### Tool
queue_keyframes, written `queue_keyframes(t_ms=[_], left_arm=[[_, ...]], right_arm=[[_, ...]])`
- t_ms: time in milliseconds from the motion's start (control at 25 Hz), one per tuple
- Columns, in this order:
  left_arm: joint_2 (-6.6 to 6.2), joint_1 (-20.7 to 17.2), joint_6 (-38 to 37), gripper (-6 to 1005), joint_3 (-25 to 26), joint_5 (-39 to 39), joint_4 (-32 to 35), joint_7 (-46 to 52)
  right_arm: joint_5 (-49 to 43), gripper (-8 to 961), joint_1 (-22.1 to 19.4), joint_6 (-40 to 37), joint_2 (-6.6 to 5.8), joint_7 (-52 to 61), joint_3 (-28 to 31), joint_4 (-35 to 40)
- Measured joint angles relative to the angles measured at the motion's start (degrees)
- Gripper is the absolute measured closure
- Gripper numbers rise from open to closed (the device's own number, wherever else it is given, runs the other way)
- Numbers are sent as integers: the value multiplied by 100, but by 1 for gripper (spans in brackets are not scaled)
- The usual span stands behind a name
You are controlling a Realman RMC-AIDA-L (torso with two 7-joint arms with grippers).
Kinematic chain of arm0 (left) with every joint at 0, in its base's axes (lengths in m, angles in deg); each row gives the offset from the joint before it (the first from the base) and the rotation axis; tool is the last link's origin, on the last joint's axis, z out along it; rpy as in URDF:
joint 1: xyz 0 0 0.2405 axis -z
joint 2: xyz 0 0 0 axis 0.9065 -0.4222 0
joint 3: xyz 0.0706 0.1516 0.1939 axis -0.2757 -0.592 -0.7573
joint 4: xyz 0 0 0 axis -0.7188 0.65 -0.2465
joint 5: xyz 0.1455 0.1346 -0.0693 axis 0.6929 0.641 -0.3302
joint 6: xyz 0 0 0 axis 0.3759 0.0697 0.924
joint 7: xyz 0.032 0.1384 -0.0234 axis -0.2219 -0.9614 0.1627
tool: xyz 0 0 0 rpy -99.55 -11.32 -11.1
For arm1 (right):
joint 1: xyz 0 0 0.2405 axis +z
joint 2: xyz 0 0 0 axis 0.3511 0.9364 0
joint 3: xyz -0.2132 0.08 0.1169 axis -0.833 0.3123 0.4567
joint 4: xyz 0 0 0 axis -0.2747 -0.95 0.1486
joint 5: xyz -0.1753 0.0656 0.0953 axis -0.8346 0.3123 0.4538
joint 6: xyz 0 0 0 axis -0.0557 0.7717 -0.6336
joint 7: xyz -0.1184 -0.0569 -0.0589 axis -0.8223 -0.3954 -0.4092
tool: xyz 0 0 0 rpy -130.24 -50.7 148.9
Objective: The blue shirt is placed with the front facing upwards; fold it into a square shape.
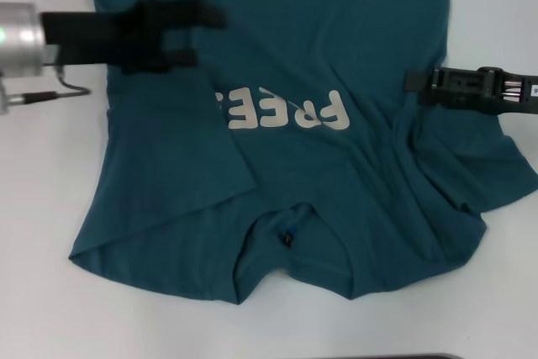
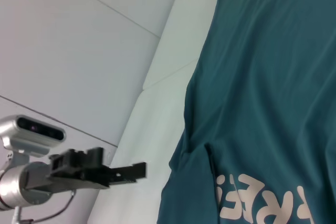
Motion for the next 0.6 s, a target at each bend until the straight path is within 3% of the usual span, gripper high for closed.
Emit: queue_keyframes(t_ms=[120, 360, 600], left_arm=[[-115, -266, -172, 59, 96, -46, -95, -25], [-161, -595, -831, 62, 210, -161, -208, -834], [-141, -912, -943, 62, 415, -206, -254, -996]], right_arm=[[12, 14, -28, 15, 8, -163, 43, 1], [47, 14, -37, 211, 24, -226, 207, -28], [-30, 14, 6, 186, -247, 39, 151, -159]])
